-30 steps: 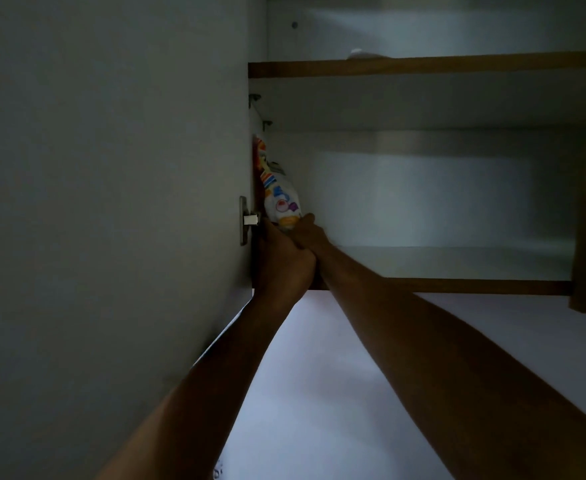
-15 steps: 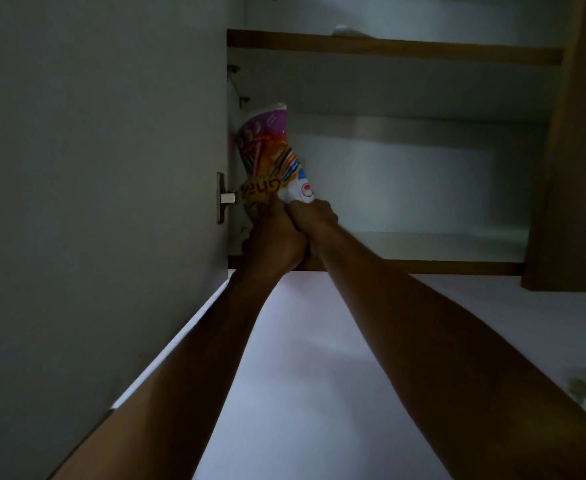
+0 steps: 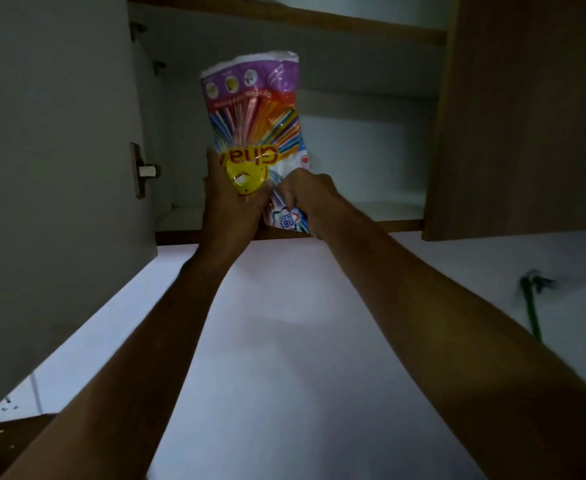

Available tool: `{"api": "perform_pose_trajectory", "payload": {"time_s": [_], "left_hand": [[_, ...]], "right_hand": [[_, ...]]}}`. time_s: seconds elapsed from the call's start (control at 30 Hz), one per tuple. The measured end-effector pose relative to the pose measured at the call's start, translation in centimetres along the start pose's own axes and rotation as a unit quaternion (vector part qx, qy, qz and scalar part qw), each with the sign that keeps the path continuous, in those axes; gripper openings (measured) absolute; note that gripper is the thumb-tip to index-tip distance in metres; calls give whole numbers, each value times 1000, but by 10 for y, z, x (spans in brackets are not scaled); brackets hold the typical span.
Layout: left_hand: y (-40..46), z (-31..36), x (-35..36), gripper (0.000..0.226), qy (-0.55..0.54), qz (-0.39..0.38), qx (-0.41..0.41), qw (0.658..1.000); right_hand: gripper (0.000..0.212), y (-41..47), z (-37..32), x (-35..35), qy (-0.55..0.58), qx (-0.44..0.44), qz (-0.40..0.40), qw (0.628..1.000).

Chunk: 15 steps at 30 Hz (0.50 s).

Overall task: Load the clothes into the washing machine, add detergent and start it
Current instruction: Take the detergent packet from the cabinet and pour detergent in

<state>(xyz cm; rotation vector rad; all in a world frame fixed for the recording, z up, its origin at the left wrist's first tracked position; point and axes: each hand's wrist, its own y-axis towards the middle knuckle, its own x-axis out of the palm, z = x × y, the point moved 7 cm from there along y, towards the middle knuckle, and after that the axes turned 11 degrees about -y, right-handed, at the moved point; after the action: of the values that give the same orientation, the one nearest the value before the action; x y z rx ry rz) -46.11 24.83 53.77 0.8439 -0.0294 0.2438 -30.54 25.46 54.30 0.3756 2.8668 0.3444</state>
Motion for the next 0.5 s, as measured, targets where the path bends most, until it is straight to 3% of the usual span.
{"api": "perform_pose_trajectory", "payload": {"time_s": [0.07, 0.13, 0.2, 0.27, 0.5], "left_hand": [[-9, 3, 15, 124, -59, -10, -26, 998], [-20, 9, 34, 128, -111, -43, -41, 992], [-32, 20, 60, 101, -135, -107, -33, 985], [-50, 38, 86, 74, -150, -158, -26, 976], [-129, 65, 196, 70, -209, -324, -76, 920]], "right_hand": [[22, -10, 4, -22, 14, 5, -7, 1000], [17, -20, 11, -48, 23, 4, -1, 1000], [5, -29, 21, -75, 35, 5, 7, 999], [13, -37, 37, -103, 53, 16, 17, 998], [7, -81, 95, -224, 46, 57, 61, 995]]}}
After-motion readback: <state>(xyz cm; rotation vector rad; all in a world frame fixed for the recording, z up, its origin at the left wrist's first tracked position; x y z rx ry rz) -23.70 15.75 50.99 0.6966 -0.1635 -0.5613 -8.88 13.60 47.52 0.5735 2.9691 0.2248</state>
